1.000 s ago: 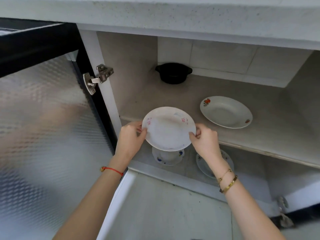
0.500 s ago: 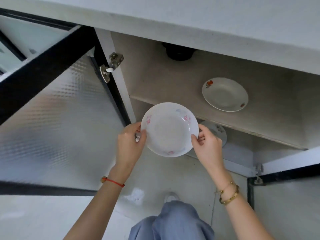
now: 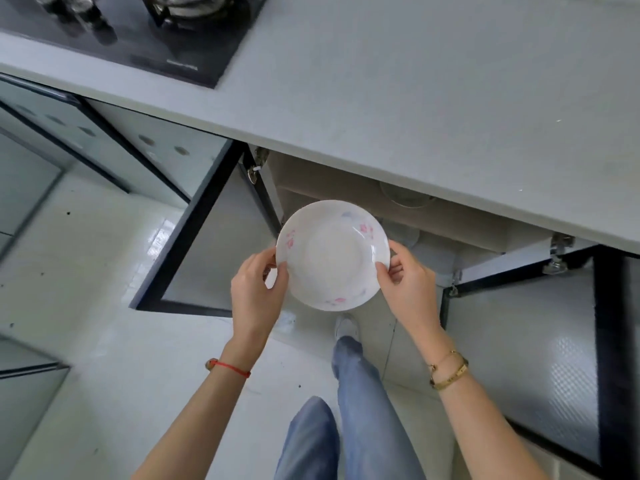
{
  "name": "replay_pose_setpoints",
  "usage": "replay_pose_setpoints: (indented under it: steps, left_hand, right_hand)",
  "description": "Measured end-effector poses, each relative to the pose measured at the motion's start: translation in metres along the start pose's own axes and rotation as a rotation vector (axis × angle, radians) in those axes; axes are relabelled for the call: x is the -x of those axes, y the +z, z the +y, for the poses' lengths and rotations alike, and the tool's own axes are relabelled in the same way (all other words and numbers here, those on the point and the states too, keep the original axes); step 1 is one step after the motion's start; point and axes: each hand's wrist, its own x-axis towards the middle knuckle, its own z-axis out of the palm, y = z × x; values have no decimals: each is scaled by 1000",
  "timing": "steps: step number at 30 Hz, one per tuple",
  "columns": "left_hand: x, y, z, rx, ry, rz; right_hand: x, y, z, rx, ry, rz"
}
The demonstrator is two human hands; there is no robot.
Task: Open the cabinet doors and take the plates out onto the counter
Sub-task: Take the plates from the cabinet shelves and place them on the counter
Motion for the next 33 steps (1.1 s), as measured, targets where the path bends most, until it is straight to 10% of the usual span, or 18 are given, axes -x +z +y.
replay_pose_setpoints:
  steps: [16, 33]
  left_hand:
    - [-117, -30, 160, 40, 109, 33]
    - [-325, 34, 202, 34, 139, -38]
  right_hand:
    - [-129, -127, -86, -70, -92, 92]
    - [-338, -119, -85, 25, -19, 109]
